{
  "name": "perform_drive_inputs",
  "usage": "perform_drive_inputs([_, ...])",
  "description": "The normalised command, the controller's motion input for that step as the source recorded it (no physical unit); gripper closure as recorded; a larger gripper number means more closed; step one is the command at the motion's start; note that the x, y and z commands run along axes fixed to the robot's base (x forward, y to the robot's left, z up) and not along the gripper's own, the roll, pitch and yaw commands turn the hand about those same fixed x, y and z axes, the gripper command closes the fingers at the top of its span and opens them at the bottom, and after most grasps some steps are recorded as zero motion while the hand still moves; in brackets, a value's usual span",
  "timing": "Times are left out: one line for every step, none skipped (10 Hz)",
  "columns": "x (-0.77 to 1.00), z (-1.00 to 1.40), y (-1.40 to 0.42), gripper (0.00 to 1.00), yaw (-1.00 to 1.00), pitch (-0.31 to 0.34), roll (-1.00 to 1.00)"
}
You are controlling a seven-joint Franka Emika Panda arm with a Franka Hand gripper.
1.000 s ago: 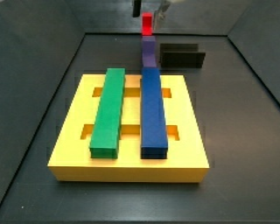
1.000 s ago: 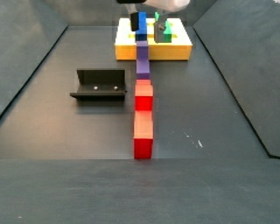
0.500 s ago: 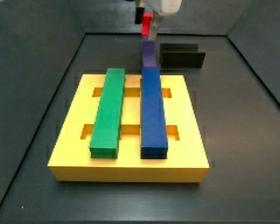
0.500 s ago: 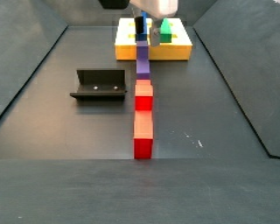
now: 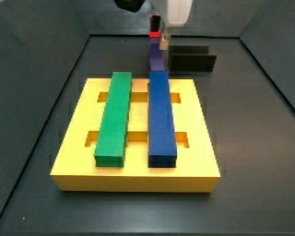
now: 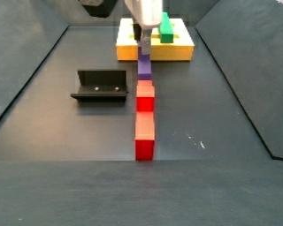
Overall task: Pick up the purple object. Move up. Move to above the board. Insert the purple object.
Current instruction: Pick up the purple object.
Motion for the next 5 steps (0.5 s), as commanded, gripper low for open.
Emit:
perform_drive_inputs([0.25, 0.00, 0.00, 0.00, -0.79, 0.070, -0.12])
perform_drive_inputs([0.24, 0.00, 0.00, 0.00, -0.79, 0.066, -0.10])
perform_drive_inputs([0.21, 0.00, 0.00, 0.00, -0.82, 0.061, -0.08])
perform_drive_inputs([0.18, -0.01, 0.00, 0.00, -0.86, 0.056, -0.08])
perform_drive_inputs([0.21, 0.00, 0.00, 0.00, -0.84, 0.051, -0.09])
